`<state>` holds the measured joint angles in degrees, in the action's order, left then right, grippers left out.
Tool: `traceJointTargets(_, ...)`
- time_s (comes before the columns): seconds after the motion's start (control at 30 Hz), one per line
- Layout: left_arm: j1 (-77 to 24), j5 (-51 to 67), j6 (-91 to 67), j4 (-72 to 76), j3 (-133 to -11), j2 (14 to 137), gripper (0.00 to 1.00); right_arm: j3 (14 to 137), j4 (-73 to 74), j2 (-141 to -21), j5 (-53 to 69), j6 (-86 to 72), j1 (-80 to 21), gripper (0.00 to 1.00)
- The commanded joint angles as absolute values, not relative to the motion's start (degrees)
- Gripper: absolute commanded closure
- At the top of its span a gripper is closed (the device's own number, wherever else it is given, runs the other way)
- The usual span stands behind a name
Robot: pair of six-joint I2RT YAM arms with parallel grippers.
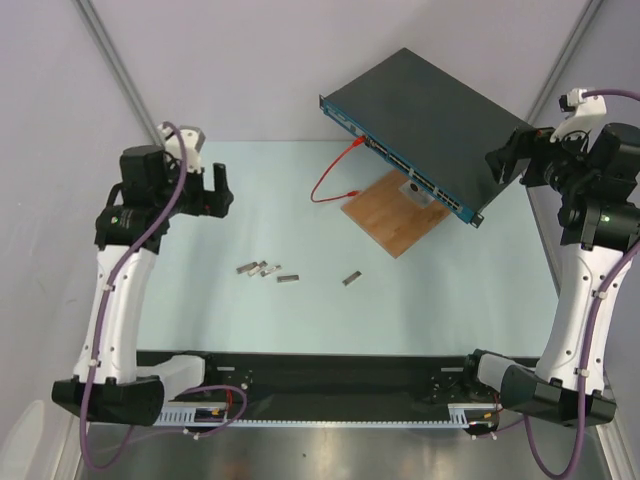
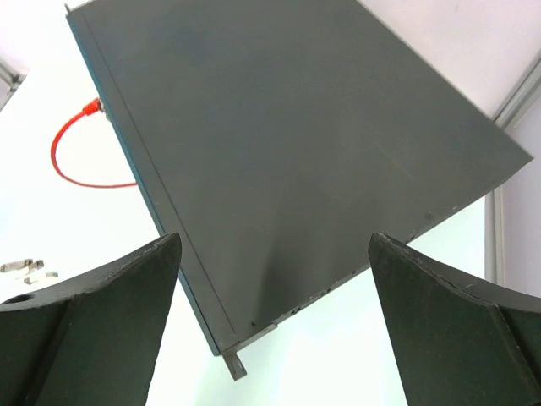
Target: Insert the plug into the switch port
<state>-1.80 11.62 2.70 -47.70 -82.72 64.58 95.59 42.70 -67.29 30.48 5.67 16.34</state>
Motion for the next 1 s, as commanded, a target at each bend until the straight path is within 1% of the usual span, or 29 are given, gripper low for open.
traceJointTargets(0.0, -6.75, 8.71, 11.32, -46.49, -84.72, 67.84, 0.00, 94.22, 41.31, -65.39, 31.99, 7.12, 16.26, 0.00)
traceJointTargets(0.07, -12.63, 5.74, 15.27, -46.67, -84.55, 71.17, 0.00, 93.96, 42.10, -65.39, 33.30, 8.52, 16.35, 0.00)
traceJointTargets(0.1, -17.79, 5.10, 16.68, -46.84, -84.03, 72.41, 0.00, 93.78, 42.36, -65.39, 33.48, 8.61, 16.61, 0.00)
traceJointTargets(0.17, -23.09, 1.69, 18.97, -45.89, -82.80, 74.78, 0.00, 93.95, 42.63, -65.65, 34.10, 8.44, 17.14, 0.00)
traceJointTargets(0.2, -27.47, 0.19, 19.51, -44.83, -81.57, 77.14, 0.00, 93.87, 42.71, -65.65, 34.28, 8.26, 17.57, 0.00)
traceJointTargets(0.27, -30.92, 0.79, 19.52, -44.12, -80.95, 79.79, 0.01, 94.13, 42.63, -65.65, 34.63, 8.00, 18.28, 0.00)
traceJointTargets(0.33, -35.32, 2.72, 18.20, -43.59, -80.51, 84.27, 0.04, 94.57, 43.15, -65.74, 34.89, 7.82, 19.15, 0.00)
traceJointTargets(0.4, -39.00, 2.99, 16.71, -42.37, -79.90, 87.35, 0.09, 94.57, 43.33, -65.66, 34.89, 7.74, 19.60, 0.00)
traceJointTargets(0.47, -40.86, 6.05, 14.87, -40.87, -79.89, 91.74, 0.14, 94.66, 43.42, -65.48, 34.98, 7.65, 20.48, 0.00)
traceJointTargets(0.53, -43.23, 7.73, 12.41, -38.86, -79.89, 95.69, 0.18, 94.40, 43.42, -65.04, 34.89, 7.56, 21.18, 0.01)
traceJointTargets(0.57, -44.72, 7.39, 11.44, -38.15, -79.81, 96.84, 0.20, 94.13, 43.42, -64.87, 34.89, 7.82, 21.27, 0.00)
traceJointTargets(0.67, -46.84, 4.58, 9.06, -35.16, -79.54, 100.98, 0.23, 94.22, 44.12, -64.51, 34.63, 9.23, 21.27, 0.00)
traceJointTargets(0.83, -49.83, 0.18, 6.33, -31.99, -80.15, 105.64, 0.27, 94.04, 44.38, -64.34, 33.40, 9.76, 21.27, 0.00)
traceJointTargets(0.97, -50.97, -1.67, 5.19, -31.03, -80.68, 108.89, 0.34, 93.43, 44.38, -64.42, 33.40, 9.58, 21.27, 0.00)
